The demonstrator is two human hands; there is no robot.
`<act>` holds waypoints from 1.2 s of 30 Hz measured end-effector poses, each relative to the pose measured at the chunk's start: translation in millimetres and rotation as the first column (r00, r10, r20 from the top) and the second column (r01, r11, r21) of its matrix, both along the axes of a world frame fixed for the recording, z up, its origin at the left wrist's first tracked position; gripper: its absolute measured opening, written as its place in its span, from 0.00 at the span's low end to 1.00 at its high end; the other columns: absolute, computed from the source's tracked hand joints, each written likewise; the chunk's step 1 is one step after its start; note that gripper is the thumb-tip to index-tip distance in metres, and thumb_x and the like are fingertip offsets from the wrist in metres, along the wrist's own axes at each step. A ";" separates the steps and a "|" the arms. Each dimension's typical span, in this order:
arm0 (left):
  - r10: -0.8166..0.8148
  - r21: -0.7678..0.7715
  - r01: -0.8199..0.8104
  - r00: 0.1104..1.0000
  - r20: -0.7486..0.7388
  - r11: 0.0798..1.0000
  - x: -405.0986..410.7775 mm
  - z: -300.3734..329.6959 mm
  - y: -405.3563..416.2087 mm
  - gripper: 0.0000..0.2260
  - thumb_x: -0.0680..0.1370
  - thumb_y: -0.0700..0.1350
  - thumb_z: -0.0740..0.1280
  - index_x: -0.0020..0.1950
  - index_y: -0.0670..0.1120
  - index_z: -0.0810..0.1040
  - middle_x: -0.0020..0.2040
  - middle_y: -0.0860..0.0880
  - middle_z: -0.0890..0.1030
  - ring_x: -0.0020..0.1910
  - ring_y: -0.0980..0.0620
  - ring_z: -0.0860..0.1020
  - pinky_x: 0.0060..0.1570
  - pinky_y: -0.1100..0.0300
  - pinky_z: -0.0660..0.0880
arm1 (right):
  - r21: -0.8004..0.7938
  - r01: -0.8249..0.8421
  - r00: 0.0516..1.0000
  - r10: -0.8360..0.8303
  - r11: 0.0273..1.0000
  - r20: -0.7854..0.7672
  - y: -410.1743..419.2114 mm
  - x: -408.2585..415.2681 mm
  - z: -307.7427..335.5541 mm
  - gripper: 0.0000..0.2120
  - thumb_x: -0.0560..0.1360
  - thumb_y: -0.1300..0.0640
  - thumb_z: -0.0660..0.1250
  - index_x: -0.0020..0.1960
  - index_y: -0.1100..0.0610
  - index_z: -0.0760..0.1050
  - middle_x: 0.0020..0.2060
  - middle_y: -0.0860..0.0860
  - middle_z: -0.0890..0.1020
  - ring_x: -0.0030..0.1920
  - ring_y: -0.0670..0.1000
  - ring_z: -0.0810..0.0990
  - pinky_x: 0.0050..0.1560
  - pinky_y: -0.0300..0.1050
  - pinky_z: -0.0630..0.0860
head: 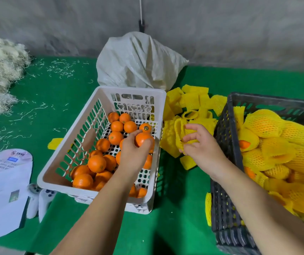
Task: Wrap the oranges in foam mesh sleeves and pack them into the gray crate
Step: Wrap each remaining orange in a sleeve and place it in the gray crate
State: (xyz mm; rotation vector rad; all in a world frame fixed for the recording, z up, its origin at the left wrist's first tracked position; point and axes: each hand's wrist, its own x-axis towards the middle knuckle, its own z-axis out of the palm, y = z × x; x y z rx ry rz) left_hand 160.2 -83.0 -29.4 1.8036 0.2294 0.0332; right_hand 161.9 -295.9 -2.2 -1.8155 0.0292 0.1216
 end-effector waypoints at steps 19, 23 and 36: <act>-0.212 -0.051 0.212 0.977 0.004 0.976 -34.7 8.4 -59.5 0.26 0.75 0.61 0.66 0.73 0.59 0.75 0.68 0.57 0.74 0.63 0.65 0.74 0.64 0.60 0.74 | -0.134 0.026 0.995 -0.013 0.991 0.096 -5.8 3.8 -10.1 0.20 0.82 0.68 0.61 0.68 0.49 0.75 0.55 0.49 0.83 0.51 0.49 0.82 0.51 0.50 0.82; -0.229 0.031 0.227 0.972 0.058 0.973 -37.6 4.3 -58.9 0.33 0.72 0.70 0.68 0.75 0.59 0.72 0.67 0.61 0.72 0.61 0.73 0.72 0.56 0.72 0.70 | -0.100 -0.093 0.995 0.097 0.991 0.027 -9.7 0.5 -13.9 0.26 0.79 0.69 0.63 0.71 0.48 0.76 0.62 0.46 0.82 0.60 0.50 0.80 0.63 0.51 0.79; -0.228 -0.414 0.167 0.968 -0.103 0.895 -36.4 10.8 -43.7 0.22 0.76 0.64 0.73 0.67 0.58 0.79 0.64 0.55 0.84 0.62 0.54 0.83 0.66 0.51 0.78 | 0.243 0.383 0.885 -0.278 0.891 -0.374 -10.2 10.8 -16.2 0.04 0.80 0.57 0.67 0.55 0.52 0.75 0.40 0.53 0.82 0.33 0.51 0.78 0.31 0.45 0.73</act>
